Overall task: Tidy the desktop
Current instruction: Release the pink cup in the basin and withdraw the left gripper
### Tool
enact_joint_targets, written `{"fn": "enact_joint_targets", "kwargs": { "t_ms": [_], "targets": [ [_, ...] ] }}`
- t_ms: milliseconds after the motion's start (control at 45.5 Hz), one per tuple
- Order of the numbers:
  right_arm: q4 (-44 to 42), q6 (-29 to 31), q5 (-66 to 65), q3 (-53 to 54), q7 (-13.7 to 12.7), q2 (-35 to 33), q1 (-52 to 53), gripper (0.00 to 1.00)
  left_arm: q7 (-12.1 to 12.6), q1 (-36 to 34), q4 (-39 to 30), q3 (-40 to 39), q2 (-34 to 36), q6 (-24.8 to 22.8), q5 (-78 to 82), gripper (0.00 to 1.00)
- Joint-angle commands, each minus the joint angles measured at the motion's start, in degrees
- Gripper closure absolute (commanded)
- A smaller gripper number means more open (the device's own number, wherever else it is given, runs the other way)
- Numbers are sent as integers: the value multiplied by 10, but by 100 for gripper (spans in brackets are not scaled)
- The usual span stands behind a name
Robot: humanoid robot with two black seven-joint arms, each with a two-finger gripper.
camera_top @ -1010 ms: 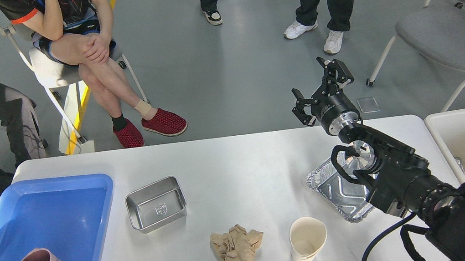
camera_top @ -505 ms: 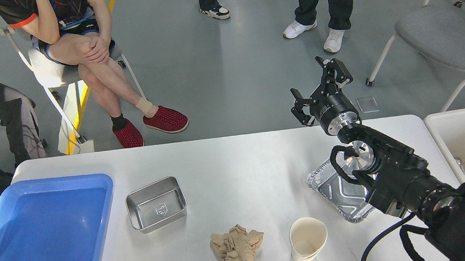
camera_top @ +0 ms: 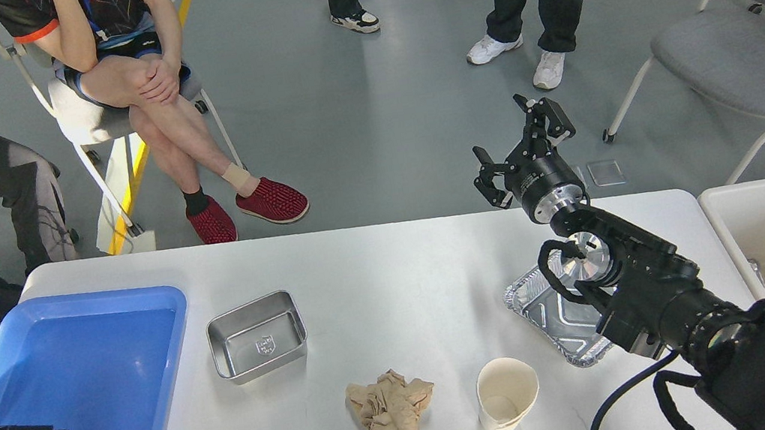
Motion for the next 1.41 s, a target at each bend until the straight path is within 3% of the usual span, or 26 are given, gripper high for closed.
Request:
{"fn": "enact_joint_targets", "kwargs": {
  "t_ms": [0, 220, 527, 834, 944, 1032, 1054, 1186, 1251, 1383],
  "targets": [
    [-1, -1, 0, 0, 0, -1, 2, 0, 0, -18, -25, -1, 24, -8, 1, 21],
    [0, 0, 0, 0, 0, 1, 2, 0, -1, -69, -20, -1, 43, -37, -3, 21],
    [-1, 0, 0, 0, 0, 2, 2, 0, -2, -87, -13, -14, 42, -39, -8, 21],
    [-1, 0, 0, 0, 0, 3, 1, 0, 1, -93, 52, -60, 16, -42, -40, 21],
    [-1, 0, 0, 0, 0, 3, 1, 0, -2, -97, 52, -63, 17, -71, -42, 21],
    [-1, 0, 0, 0, 0, 3, 2, 0, -12, -109, 52, -64, 25, -98, -36, 25],
    [-1, 0, 0, -1, 0, 3, 2, 0, -26, -133, 52, -60, 39, -117, -30, 33],
    [-1, 0, 0, -1, 0, 6, 2, 0, -54, -180, 52, -64, 96, -148, 19, 59],
    [-1, 0, 0, 0, 0, 9, 2, 0, -73, -211, 51, -64, 124, -177, 33, 61],
    [-1, 0, -1, -1, 0, 12, 3, 0, -81, -256, 40, -66, 207, -262, 35, 61]
  ]
}}
